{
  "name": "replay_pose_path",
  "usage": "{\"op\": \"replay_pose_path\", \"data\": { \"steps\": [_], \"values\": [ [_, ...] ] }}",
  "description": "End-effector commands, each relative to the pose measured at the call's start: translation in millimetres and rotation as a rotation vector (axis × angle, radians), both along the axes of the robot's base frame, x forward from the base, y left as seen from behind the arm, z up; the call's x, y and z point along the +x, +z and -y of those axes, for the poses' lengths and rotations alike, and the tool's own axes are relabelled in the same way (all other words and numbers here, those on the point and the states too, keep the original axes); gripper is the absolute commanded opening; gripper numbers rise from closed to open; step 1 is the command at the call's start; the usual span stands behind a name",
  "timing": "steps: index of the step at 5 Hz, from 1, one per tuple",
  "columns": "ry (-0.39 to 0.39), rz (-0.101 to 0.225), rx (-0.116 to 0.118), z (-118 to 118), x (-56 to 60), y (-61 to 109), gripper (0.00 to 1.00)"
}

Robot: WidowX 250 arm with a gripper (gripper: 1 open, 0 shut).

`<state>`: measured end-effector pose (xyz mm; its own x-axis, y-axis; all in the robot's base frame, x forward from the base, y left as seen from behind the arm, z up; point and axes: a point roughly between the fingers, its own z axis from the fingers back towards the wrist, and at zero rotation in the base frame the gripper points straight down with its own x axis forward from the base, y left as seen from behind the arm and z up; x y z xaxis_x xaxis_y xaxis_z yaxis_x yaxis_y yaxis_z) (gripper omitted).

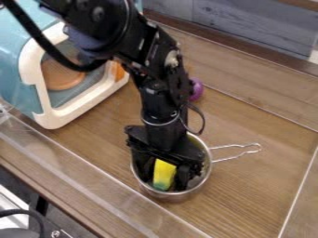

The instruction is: Remove the banana from inside the silver pot and put it on the table

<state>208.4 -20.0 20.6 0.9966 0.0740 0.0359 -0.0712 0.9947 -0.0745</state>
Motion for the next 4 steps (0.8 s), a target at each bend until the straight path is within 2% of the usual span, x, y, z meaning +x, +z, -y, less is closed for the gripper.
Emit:
{"op": "replay_pose_path", "data": {
  "steps": [1, 2, 3, 4],
  "values": [
    [-0.004, 0.024, -0.002, 8.4, 5.9, 2.9, 0.0],
    [-0.012, 0.027, -0.005, 18.0, 8.2, 2.9, 1.0],
    [-0.035, 0.028, -0.002, 23.4, 6.3, 3.1, 0.0],
    [-0.03, 0.029, 0.004, 35.3, -3.5, 22.8, 0.0]
  ]
}}
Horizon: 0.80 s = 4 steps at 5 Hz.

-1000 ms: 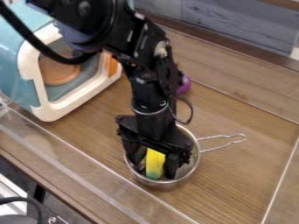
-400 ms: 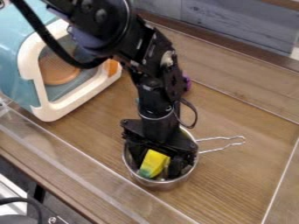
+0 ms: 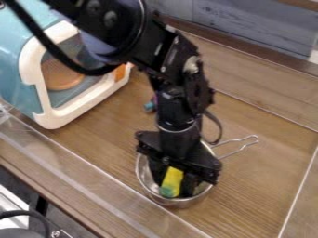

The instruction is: Remove the banana from inside the silver pot and put it on the table

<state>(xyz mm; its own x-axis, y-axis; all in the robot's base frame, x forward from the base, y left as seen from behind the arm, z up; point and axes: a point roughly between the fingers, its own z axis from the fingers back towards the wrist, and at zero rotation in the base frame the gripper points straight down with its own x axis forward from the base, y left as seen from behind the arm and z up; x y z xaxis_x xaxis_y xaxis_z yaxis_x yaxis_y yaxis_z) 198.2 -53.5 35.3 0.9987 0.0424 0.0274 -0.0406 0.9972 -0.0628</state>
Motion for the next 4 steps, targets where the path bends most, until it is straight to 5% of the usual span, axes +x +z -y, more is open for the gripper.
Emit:
{"op": "replay_pose_path", "data": {
  "steps": [1, 4],
  "values": [
    [0.012, 0.041, -0.003, 12.6, -1.1, 30.2, 0.0],
    [-0.083, 0.036, 0.0, 4.3, 9.5, 54.0, 0.0]
  ]
}}
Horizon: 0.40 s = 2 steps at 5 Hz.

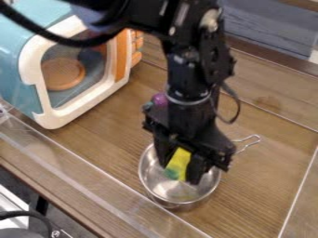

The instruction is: Remove the banana from inside the silver pot and put it on the table

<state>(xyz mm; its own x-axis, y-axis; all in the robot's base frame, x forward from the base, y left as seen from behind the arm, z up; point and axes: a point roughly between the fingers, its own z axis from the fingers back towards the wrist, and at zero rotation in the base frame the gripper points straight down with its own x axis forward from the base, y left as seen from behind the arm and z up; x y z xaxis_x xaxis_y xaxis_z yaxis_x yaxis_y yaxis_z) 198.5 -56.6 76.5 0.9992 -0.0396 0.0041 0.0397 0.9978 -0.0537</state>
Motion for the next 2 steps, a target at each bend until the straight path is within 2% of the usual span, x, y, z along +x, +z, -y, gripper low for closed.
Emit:
{"op": "replay_pose_path", "data": {
  "steps": [1, 2],
  "values": [
    [0.001, 0.071, -0.008, 2.5, 17.9, 25.2, 0.0],
    [0.04, 0.09, -0.001, 11.9, 23.9, 46.2, 0.0]
  ]
}}
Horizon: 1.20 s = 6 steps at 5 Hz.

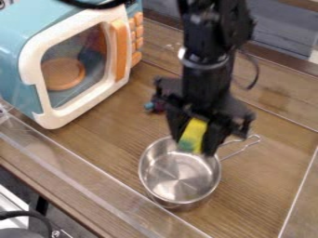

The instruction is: Remove the banana from inside the silver pot and put it on the table

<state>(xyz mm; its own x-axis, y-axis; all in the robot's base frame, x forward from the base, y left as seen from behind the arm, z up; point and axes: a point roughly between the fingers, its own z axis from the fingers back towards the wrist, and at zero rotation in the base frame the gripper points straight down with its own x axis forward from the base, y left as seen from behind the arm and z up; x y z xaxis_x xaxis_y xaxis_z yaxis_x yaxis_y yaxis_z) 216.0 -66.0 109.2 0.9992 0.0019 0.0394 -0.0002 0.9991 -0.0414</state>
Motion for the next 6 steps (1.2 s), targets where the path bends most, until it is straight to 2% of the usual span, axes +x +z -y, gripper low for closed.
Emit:
{"op": "replay_pose_path", "data": {
  "steps": [1, 3, 5, 6],
  "values": [
    [0.014, 0.063, -0.01, 14.4, 17.5, 24.6, 0.0],
    [-0.014, 0.062, 0.0, 4.0, 44.8, 1.3, 0.0],
    [0.071, 0.062, 0.008, -5.9, 70.9, 2.0, 0.0],
    [0.118, 0.06, 0.013, -0.4, 76.3, 7.5, 0.0]
  ]
}}
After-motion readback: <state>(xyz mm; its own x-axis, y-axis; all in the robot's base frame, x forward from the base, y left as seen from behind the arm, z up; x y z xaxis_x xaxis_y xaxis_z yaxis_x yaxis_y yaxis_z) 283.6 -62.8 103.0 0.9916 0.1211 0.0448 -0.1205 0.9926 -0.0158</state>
